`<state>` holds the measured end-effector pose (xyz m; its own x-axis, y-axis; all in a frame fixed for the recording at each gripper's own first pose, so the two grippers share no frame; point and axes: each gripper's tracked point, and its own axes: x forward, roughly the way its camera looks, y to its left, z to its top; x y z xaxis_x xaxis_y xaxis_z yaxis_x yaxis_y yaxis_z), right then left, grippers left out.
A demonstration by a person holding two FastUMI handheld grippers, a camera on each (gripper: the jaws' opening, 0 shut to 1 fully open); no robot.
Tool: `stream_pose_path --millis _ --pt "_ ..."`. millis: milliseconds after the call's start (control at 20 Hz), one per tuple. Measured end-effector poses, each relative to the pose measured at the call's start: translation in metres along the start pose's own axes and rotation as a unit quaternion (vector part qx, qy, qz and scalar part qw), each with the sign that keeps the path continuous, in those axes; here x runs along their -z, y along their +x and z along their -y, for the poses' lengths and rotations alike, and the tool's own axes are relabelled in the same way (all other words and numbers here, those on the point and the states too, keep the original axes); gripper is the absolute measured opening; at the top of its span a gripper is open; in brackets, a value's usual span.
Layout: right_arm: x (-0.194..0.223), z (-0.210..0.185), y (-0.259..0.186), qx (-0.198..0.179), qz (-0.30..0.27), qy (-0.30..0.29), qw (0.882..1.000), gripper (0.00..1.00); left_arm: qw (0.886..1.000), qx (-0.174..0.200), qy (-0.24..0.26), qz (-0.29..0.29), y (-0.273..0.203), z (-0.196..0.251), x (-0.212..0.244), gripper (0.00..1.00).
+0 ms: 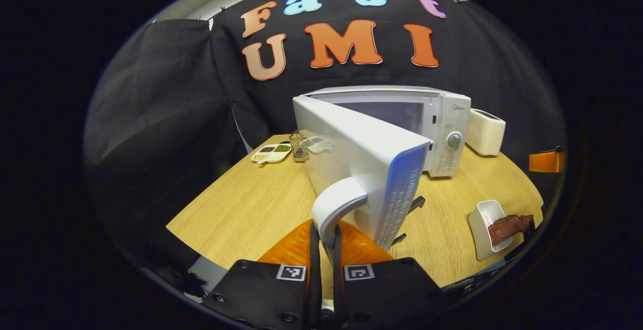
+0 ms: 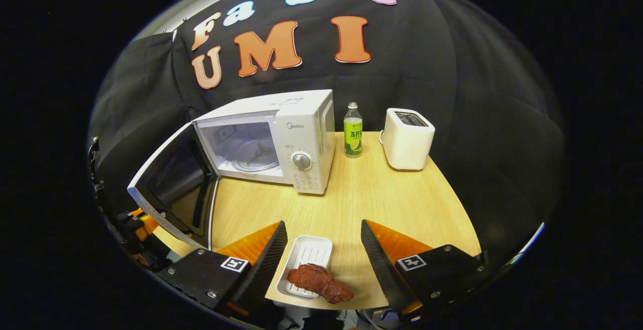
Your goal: Open the microwave oven with the left hand, put the food in, and close the microwave oven.
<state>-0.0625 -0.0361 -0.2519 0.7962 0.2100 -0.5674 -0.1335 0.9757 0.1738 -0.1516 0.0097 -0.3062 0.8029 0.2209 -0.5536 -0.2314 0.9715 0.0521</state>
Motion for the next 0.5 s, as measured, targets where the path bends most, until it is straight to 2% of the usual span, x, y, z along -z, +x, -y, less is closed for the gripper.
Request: stream_pose_path --millis 150,200,500 --pt "-0.003 -0.006 0.004 0.011 -0.002 -0.002 1.000 0.92 0.999 0.026 0.017 -0.010 -0.001 -0.011 0.004 0.09" --pt "-0.004 -0.009 0.006 0.014 -0.002 0.000 1.000 0.92 0.999 0.033 0.022 -0.012 -0.001 -0.017 0.005 0.14" --pt "-0.008 -0.037 0.015 0.024 -0.008 0.001 1.000 0.92 0.997 0.073 0.014 -0.025 -0.001 -0.048 0.011 0.14"
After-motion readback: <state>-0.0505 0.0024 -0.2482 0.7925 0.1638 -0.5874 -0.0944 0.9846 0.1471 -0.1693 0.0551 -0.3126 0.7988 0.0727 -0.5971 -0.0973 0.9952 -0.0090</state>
